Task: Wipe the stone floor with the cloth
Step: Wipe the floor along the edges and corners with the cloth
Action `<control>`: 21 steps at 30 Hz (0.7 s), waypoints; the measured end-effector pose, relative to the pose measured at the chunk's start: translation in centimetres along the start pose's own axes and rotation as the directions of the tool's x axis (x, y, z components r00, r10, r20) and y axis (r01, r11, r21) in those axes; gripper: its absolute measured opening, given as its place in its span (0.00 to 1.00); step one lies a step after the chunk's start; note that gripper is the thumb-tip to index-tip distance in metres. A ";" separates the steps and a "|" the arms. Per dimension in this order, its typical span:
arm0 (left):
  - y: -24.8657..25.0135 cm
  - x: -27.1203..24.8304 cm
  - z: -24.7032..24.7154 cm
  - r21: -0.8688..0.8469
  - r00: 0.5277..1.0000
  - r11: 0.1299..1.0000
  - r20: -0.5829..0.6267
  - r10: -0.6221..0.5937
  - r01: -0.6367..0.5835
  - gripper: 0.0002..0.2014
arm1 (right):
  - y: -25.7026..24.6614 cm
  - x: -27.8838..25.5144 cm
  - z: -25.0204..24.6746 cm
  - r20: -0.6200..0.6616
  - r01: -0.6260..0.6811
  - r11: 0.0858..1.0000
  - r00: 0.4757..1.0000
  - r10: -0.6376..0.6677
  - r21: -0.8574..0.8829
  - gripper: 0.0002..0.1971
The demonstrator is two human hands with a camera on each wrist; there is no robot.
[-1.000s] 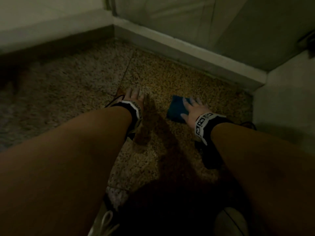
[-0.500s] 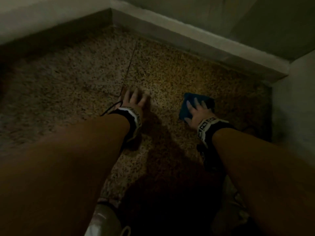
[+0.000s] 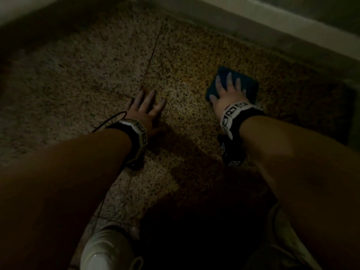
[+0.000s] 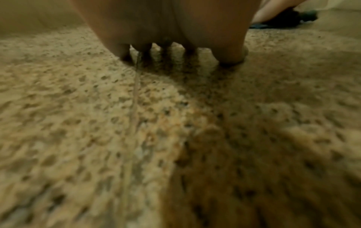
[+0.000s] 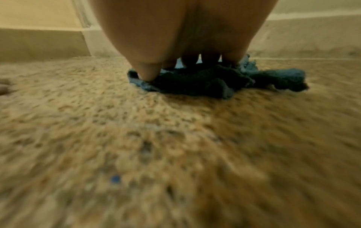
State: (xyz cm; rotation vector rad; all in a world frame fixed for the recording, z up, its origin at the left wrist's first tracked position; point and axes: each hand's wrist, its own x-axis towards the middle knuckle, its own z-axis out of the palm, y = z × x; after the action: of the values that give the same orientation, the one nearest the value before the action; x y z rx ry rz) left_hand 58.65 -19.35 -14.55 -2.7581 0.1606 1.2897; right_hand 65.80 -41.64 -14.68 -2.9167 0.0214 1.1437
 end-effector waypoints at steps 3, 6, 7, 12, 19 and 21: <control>0.0 -0.1 0.1 0.007 1.000 1.000 0.005 -0.001 0.001 0.41 | -0.2 -0.2 0.0 -0.005 0.011 1.000 1.000 -0.011 -0.020 0.30; -0.1 0.0 0.1 -0.013 1.000 1.000 -0.012 0.012 -0.012 0.41 | -0.4 -1.6 1.2 -0.020 0.054 0.995 0.998 -0.056 -0.087 0.29; -0.1 -0.1 0.0 -0.020 1.000 1.000 -0.015 0.015 -0.015 0.41 | -0.6 -2.2 1.8 -0.017 0.071 0.992 0.997 -0.074 -0.104 0.29; 0.1 -0.5 -0.1 -0.020 0.999 1.000 -0.022 0.023 -0.023 0.41 | -2.2 -6.0 5.7 -0.004 0.191 0.968 0.981 -0.194 -0.161 0.30; -0.9 -0.4 0.5 -0.129 0.997 0.990 -0.045 -0.061 0.055 0.48 | 0.4 -6.1 4.2 0.098 0.334 0.878 0.942 -0.320 -0.342 0.30; -1.3 -0.1 1.0 -0.159 0.994 0.983 -0.048 -0.102 0.093 0.51 | 1.0 -5.8 3.8 0.127 0.345 0.860 0.938 -0.321 -0.375 0.29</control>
State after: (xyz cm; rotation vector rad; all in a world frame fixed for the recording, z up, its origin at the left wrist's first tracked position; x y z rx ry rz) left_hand 57.97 -17.97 -15.02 -2.8928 -0.0753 1.2521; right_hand 58.91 -42.56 -13.49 -3.0241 -0.7742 1.2948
